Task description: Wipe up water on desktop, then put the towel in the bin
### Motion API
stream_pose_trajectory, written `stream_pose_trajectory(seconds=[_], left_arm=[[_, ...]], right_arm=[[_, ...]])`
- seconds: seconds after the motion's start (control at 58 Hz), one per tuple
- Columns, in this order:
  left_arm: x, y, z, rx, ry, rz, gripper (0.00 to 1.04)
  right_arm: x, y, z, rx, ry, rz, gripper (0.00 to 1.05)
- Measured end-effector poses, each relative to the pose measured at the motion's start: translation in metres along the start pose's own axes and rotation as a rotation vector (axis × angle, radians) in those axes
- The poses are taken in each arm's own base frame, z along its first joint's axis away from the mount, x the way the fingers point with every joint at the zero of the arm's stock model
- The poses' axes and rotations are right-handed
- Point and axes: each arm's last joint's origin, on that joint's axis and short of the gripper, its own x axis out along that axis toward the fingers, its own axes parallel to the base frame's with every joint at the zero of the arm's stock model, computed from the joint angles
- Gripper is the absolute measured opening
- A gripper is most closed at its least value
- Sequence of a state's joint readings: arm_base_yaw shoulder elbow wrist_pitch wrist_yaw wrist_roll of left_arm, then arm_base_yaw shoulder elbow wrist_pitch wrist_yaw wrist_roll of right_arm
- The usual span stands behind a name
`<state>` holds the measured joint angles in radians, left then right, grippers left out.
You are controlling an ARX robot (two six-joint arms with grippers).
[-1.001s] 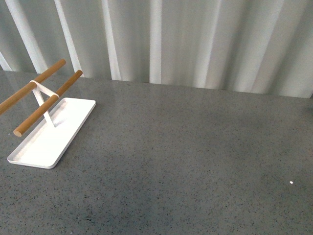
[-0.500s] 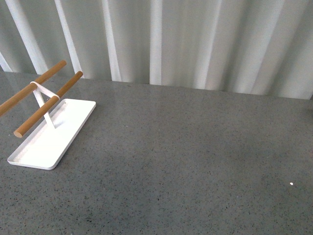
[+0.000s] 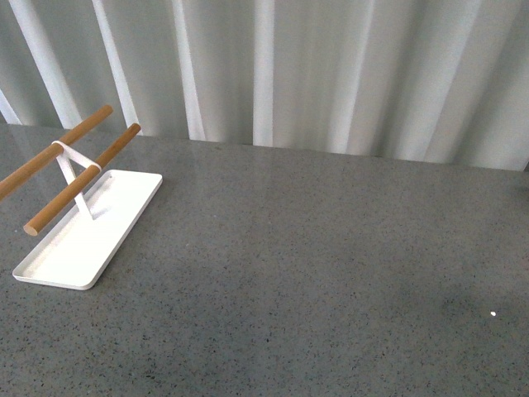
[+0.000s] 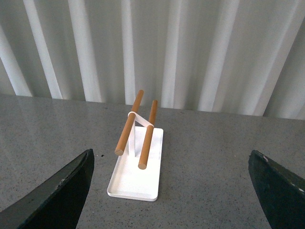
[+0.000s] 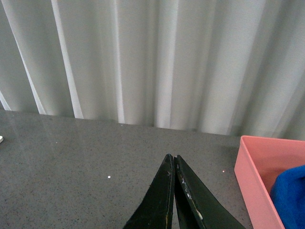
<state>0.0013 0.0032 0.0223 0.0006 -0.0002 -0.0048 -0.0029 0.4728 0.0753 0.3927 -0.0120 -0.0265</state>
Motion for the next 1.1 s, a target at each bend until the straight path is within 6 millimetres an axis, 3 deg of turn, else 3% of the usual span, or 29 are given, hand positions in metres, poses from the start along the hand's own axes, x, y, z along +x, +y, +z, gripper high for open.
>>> stream_pose_trajectory(seconds=[0.293, 1.104], left_arm=[[0.000, 0.000, 0.000, 0.000, 0.000, 0.000, 0.98], [0.000, 0.000, 0.000, 0.000, -0.001, 0.000, 0.98]], right_arm=[[-0.011, 0.000, -0.010, 0.006, -0.004, -0.004, 0.03], [-0.034, 0.001, -0.013, 0.013, -0.025, -0.008, 0.03]])
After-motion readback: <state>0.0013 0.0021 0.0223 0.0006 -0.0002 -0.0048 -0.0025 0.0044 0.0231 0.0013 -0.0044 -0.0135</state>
